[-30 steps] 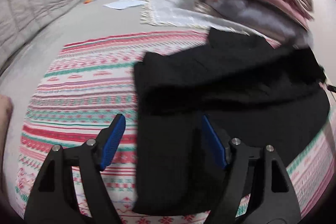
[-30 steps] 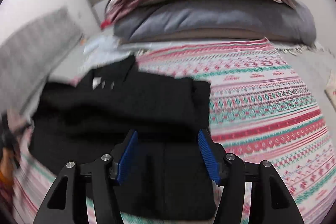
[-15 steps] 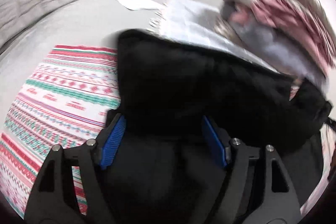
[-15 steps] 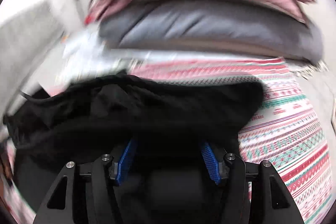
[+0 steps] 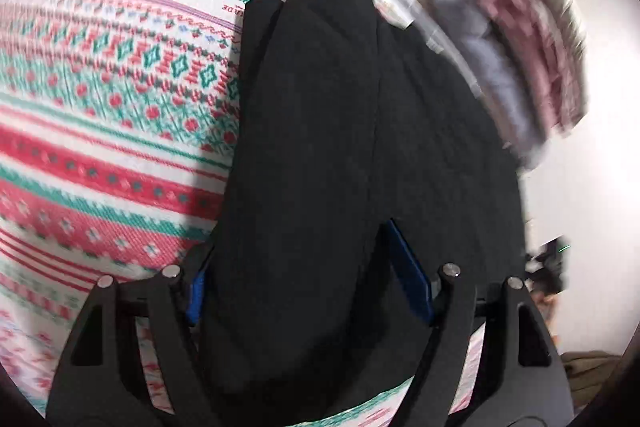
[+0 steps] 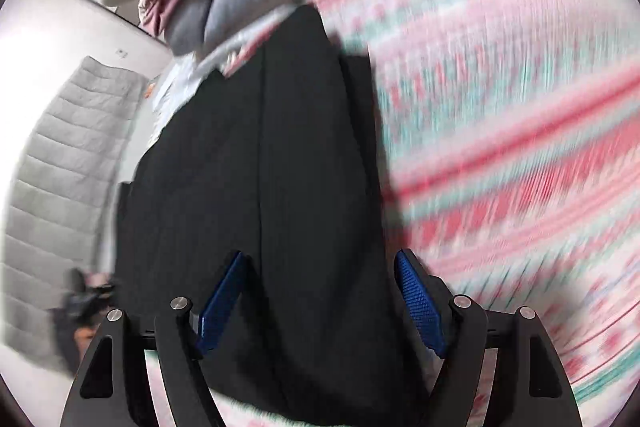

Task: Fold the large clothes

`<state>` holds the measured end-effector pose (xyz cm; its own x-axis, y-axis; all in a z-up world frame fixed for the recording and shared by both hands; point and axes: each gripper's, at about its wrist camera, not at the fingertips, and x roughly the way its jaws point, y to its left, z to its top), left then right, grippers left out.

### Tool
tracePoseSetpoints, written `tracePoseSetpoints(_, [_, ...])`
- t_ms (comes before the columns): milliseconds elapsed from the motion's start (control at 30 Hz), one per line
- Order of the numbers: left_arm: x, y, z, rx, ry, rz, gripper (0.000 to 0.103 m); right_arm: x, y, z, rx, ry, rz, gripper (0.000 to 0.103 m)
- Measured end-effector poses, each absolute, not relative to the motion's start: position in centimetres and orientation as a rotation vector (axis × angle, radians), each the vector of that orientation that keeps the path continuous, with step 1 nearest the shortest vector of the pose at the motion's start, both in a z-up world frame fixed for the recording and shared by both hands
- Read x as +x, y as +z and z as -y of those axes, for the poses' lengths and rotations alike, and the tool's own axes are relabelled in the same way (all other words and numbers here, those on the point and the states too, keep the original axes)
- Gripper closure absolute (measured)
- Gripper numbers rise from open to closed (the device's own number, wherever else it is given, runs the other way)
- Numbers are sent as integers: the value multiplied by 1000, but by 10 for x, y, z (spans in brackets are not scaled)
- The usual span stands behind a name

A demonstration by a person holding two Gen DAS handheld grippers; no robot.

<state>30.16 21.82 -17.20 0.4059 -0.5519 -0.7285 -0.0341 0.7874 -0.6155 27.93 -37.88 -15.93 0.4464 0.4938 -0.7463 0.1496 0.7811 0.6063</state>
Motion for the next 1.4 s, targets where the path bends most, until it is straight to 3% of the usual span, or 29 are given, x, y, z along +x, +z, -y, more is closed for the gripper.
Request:
tracePoseSetpoints(67, [297, -180, -214, -675, -358, -1073, 27, 277, -171, 377, 732, 301, -1084, 24])
tracePoseSetpoints(133, [294, -178, -204, -656, -327, -1052, 29, 278, -174, 371, 744, 327, -1068, 31])
tracePoseSetpoints(167, [292, -175, -197, -637, -293, -1048, 45, 281, -176, 367, 768, 331, -1069, 50])
tracePoseSetpoints(200, [290, -175, -194, -650, -281, -1050, 61, 283, -177, 365, 795, 334, -1070, 57])
tracePoseSetpoints(267, [283, -166, -193, -693, -243, -1033, 70, 282, -171, 355, 782, 305, -1053, 66])
tracePoseSetpoints(467, [250, -100, -194, -776, -307, -941, 75, 245, -101, 343, 784, 329, -886, 74])
tracePoseSetpoints(600, [203, -71, -200, -759, -358, -983, 75, 198, -58, 332, 712, 365, -892, 74])
tracePoseSetpoints(733, [153, -95, -218, -757, -364, -1060, 71, 146, -56, 340, 671, 381, -956, 71])
tracePoseSetpoints(833, [139, -142, -220, -658, -323, -1135, 61, 121, -95, 347, 629, 305, -1053, 60])
tracePoseSetpoints(900, [135, -167, -219, -585, -262, -1155, 43, 116, -126, 352, 582, 214, -1133, 45])
tracePoseSetpoints(967, [135, -168, -224, -605, -274, -1119, 42, 117, -156, 357, 575, 152, -1188, 37])
tracePoseSetpoints(1033, [139, -155, -230, -584, -208, -1103, 36, 121, -157, 363, 622, 159, -1196, 36])
tracePoseSetpoints(1200, [187, -125, -222, -405, -186, -1030, 34, 147, -115, 362, 383, 50, -1159, 30])
tracePoseSetpoints(1333, [240, -131, -206, -365, -168, -1019, 34, 197, -107, 365, 421, 30, -1083, 30])
tracePoseSetpoints(1367, [253, -132, -205, -359, -155, -1015, 35, 209, -110, 363, 422, 14, -1062, 30])
tracePoseSetpoints(1400, [265, -134, -200, -358, -139, -1004, 42, 219, -115, 362, 423, -4, -1041, 30])
